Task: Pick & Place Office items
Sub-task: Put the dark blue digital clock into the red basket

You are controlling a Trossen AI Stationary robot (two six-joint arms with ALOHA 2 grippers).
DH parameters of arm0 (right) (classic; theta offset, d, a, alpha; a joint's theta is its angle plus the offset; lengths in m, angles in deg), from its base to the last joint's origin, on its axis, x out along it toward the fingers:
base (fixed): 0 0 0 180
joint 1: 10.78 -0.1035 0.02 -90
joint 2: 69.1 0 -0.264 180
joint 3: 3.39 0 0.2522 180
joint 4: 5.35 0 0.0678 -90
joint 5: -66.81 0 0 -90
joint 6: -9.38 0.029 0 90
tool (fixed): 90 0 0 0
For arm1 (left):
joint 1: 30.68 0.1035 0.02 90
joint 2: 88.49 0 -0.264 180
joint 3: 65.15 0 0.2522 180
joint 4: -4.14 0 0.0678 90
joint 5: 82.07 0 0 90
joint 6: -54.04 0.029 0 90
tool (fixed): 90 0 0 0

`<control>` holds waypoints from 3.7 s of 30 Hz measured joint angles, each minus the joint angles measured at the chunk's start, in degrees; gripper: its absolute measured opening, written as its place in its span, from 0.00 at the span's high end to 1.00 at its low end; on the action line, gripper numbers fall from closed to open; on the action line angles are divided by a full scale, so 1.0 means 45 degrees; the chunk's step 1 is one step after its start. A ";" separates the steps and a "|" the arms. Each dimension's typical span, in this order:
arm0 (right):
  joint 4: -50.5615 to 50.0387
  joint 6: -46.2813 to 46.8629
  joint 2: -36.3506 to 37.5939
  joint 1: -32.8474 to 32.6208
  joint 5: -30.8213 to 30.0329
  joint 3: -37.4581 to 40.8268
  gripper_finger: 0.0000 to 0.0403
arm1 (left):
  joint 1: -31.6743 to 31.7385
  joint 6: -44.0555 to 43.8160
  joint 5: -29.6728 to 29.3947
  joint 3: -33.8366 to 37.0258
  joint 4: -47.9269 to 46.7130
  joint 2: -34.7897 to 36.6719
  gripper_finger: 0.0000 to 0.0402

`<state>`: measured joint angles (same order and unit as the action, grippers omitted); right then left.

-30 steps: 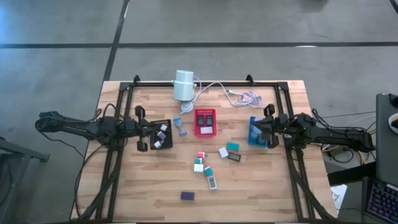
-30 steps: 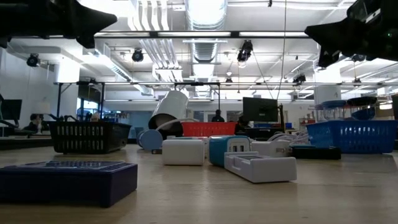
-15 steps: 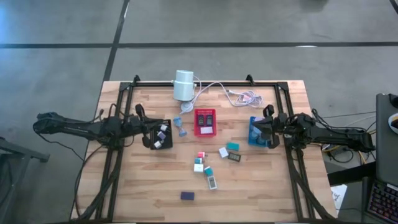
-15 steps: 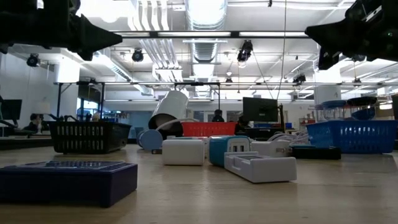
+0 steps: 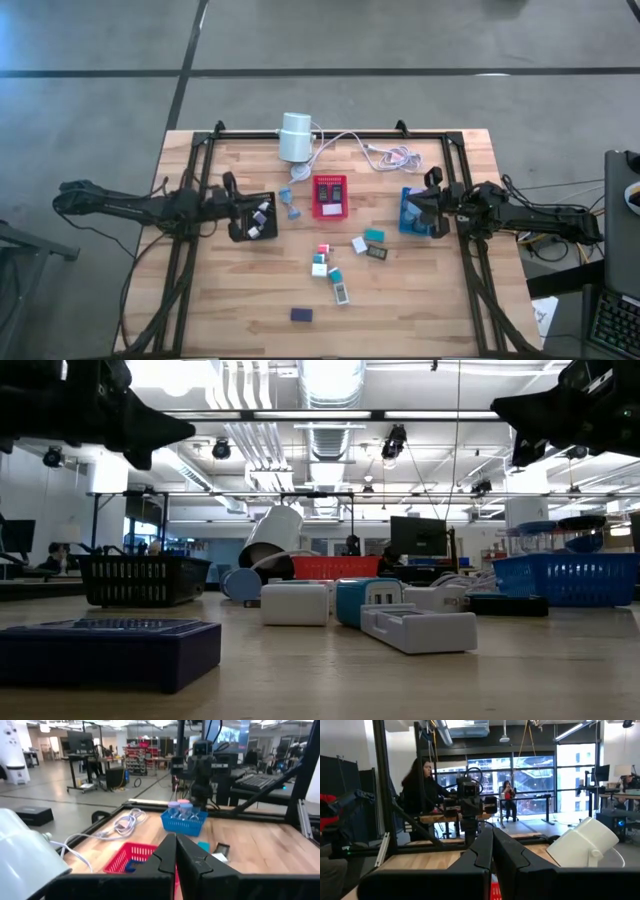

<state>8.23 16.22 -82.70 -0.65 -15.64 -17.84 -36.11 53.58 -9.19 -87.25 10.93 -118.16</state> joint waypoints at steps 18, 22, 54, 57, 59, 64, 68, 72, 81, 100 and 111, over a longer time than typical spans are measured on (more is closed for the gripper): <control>-0.0117 -0.0293 -0.0407 0.0005 -0.0044 0.0000 0.98 | -0.0010 -0.1474 0.1280 -0.1618 -0.0004 -0.4353 0.97; -0.0104 -0.0337 -0.0442 0.0005 -0.0044 0.0000 0.98 | -0.0010 -0.1462 0.1734 -0.2015 -0.0006 -0.5065 0.97; -0.0685 -0.0337 -0.0520 0.0005 -0.1277 -0.0005 0.98 | -0.3665 -0.4910 0.3526 -0.7301 -0.5124 -1.1163 0.97; -0.0685 -0.0331 -0.0520 0.0015 -0.1410 -0.0005 0.98 | -0.4617 -0.5629 0.3134 -0.8671 -0.5243 -1.2490 0.97; -0.0680 -0.0255 -0.0520 0.0015 -0.1394 -0.0005 0.98 | -0.5073 -0.6162 0.2781 -0.9635 -0.5700 -1.3351 0.97; -0.0684 -0.0213 -0.0520 0.0000 -0.1388 -0.0005 0.98 | -0.5577 -0.8075 0.2471 -1.2077 -0.8120 -1.5243 0.94; -0.0690 -0.0112 -0.0520 0.0000 -0.1345 -0.0005 0.98 | -0.5907 -0.8721 0.2530 -1.3958 -1.0071 -1.6589 0.85; -0.0749 0.0127 -0.0520 0.0000 -0.1333 -0.0005 0.98 | -0.6081 -0.8673 0.3646 -1.5698 -1.1471 -1.7759 0.70; -0.1162 0.0172 -0.0597 0.0000 -0.1309 -0.0005 0.98 | -0.6154 -0.8508 0.3614 -1.7180 -1.2872 -1.9555 0.30; -0.2428 0.0721 -0.0607 -0.0010 -0.1243 0.0035 0.98 | -0.6240 -0.7446 0.3134 -1.7085 -1.3413 -2.0833 0.33; -0.2419 0.0722 -0.0597 -0.0010 -0.1248 0.0039 0.98 | -0.6073 -0.6788 0.4115 -1.6984 -1.3256 -2.0044 0.71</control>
<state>-2.66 19.47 -85.39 -0.69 -21.26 -17.67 -63.44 23.03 9.33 -163.68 -48.72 -208.36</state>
